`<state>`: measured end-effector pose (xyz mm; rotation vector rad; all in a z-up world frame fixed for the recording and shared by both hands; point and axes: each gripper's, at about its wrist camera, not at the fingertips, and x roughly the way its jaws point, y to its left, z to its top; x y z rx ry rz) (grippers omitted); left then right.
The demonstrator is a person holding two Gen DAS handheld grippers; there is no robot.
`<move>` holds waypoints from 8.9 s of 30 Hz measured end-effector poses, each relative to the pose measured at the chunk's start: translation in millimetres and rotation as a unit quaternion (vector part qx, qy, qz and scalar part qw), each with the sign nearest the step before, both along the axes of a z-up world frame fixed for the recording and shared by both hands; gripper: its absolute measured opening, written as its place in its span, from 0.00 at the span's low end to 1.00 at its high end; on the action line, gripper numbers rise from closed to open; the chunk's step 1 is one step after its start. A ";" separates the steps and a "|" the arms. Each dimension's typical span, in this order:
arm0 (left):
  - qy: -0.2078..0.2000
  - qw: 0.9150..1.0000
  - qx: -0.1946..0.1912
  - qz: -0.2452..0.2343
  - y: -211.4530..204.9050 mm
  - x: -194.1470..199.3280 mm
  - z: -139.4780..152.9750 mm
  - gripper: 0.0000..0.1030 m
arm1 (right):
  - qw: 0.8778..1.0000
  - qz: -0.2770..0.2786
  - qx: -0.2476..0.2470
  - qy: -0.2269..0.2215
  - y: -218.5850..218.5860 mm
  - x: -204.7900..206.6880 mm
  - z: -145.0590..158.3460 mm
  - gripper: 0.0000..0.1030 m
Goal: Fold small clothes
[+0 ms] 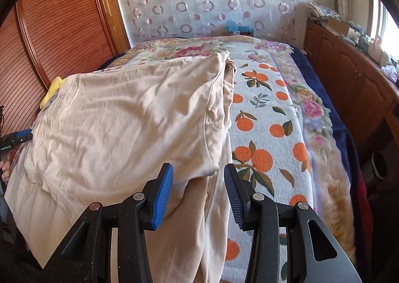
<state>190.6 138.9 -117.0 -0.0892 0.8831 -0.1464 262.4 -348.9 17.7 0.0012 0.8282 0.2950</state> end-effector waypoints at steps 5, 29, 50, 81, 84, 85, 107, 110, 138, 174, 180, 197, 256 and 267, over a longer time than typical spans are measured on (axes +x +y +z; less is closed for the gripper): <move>0.006 1.000 0.010 -0.005 -2.2 8.7 -1.9 0.55 | 1.000 -0.002 -0.011 0.005 4.7 9.9 -2.1 0.43; 0.007 0.999 0.045 0.010 11.3 19.8 -2.1 0.55 | 0.992 0.059 -0.108 -0.033 34.3 7.6 2.8 0.08; -0.098 0.994 0.007 -0.053 -17.0 -48.1 95.2 0.06 | 0.987 0.062 -0.082 -0.125 10.2 -52.0 64.4 0.06; -0.013 1.000 0.015 -0.007 17.8 -116.9 20.9 0.48 | 0.994 0.045 -0.102 -0.025 -20.7 -130.3 -31.8 0.21; -0.035 0.999 0.021 0.009 12.1 -137.5 27.3 0.48 | 0.994 0.027 -0.090 -0.049 -17.0 -148.0 -23.2 0.29; -0.041 0.999 0.017 0.010 9.0 -143.8 29.6 0.48 | 0.994 0.022 -0.086 -0.057 -11.5 -154.9 -22.9 0.31; -0.021 0.992 0.012 -0.125 -143.2 -136.2 -0.4 0.06 | 0.982 0.176 -0.063 -0.017 112.6 -179.9 -88.8 0.08; -0.022 0.990 0.012 -0.139 -143.1 -142.3 6.0 0.05 | 0.980 0.189 -0.058 -0.017 110.2 -171.7 -81.2 0.04; -0.067 0.997 -0.003 -0.039 -43.7 -103.7 82.3 0.60 | 0.985 0.164 -0.019 -0.058 99.9 -182.6 -27.8 0.35; 0.000 0.996 0.080 -0.040 -36.5 64.7 62.6 0.10 | 0.991 0.127 -0.031 -0.035 167.4 -49.9 -90.0 0.50; -0.022 0.990 0.138 -0.029 -41.8 94.8 54.6 0.18 | 0.992 0.119 -0.023 -0.036 162.1 -48.7 -91.0 0.50; -0.007 0.996 0.082 -0.017 27.1 39.8 48.4 0.45 | 0.967 0.240 0.023 -0.086 241.4 -121.6 -50.7 0.50; 0.064 0.996 -0.045 -0.043 -4.8 100.7 5.9 0.26 | 0.932 0.330 0.083 -0.125 292.8 -187.5 -66.5 0.04; 0.013 0.993 -0.002 -0.121 -99.1 82.2 83.9 0.07 | 0.943 0.268 0.114 -0.161 199.7 -204.9 -37.1 0.04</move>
